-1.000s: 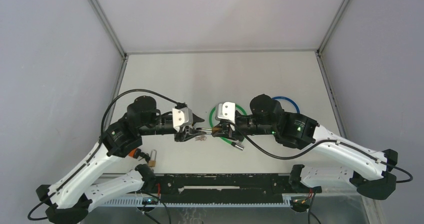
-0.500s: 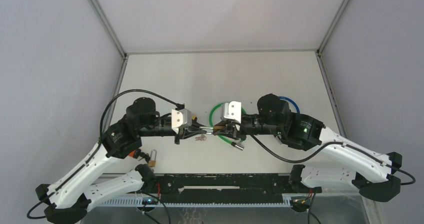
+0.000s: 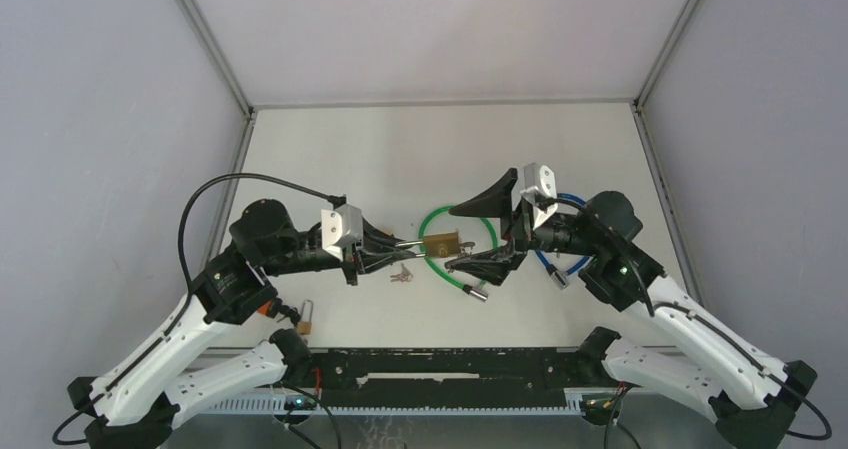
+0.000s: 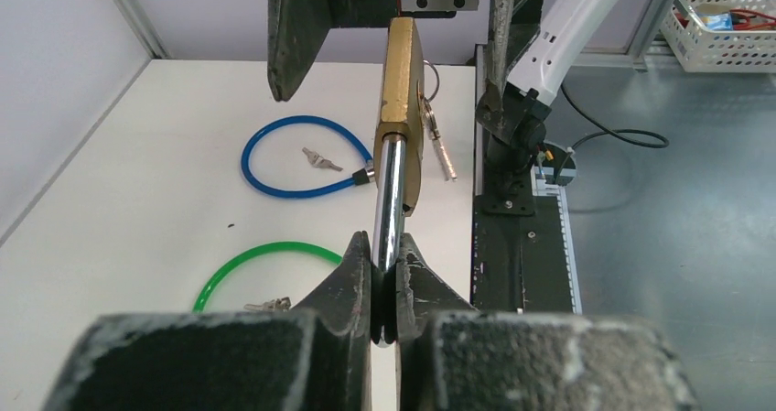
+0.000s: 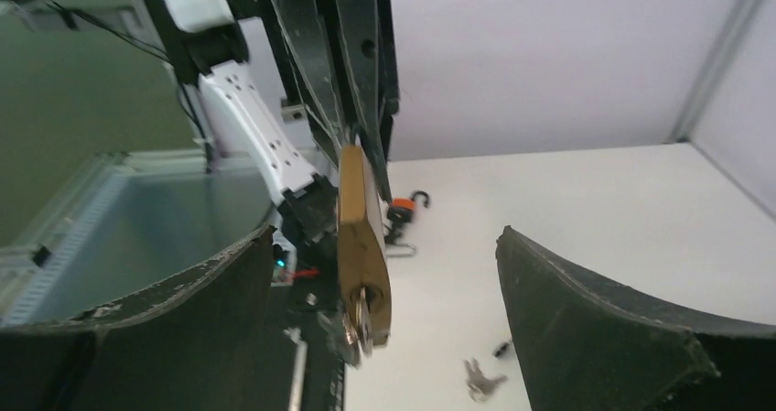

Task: Lock with the key
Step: Lock the lock.

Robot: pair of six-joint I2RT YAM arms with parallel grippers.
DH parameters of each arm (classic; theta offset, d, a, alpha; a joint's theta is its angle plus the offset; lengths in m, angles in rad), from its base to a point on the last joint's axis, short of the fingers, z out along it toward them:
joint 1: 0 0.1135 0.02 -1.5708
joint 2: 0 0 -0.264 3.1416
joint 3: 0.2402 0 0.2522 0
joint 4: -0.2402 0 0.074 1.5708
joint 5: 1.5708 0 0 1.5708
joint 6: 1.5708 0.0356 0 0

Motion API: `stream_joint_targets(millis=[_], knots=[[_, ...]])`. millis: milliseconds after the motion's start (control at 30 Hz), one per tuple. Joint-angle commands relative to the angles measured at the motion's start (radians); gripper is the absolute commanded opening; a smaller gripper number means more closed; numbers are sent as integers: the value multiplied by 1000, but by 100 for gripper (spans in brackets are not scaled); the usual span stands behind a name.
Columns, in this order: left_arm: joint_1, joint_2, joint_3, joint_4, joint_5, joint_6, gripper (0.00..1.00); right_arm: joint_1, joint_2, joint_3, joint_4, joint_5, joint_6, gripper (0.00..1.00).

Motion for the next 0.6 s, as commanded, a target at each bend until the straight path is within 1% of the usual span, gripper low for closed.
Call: stream_joint_targets(millis=[0, 133, 200, 300, 400, 467, 500, 533, 567], knots=[[0, -9, 19, 154, 26, -49, 0, 2, 35, 3, 235, -56, 215, 92], [-1, -4, 26, 154, 17, -54, 0, 16, 57, 3, 228, -34, 235, 78], [0, -6, 27, 154, 17, -53, 0, 28, 68, 3, 212, -11, 226, 73], [0, -3, 25, 149, 14, -53, 0, 37, 82, 7, 204, -3, 220, 72], [0, -3, 26, 156, 12, -57, 0, 63, 98, 32, 138, 9, 164, 76], [0, -4, 25, 157, 11, -61, 0, 68, 101, 32, 107, 15, 145, 76], [0, -5, 23, 158, 12, -63, 0, 69, 102, 32, 98, 16, 141, 75], [0, -7, 20, 158, 11, -64, 0, 69, 103, 33, 92, 14, 136, 71], [-1, -8, 19, 157, 12, -65, 0, 69, 105, 33, 86, 13, 134, 64]])
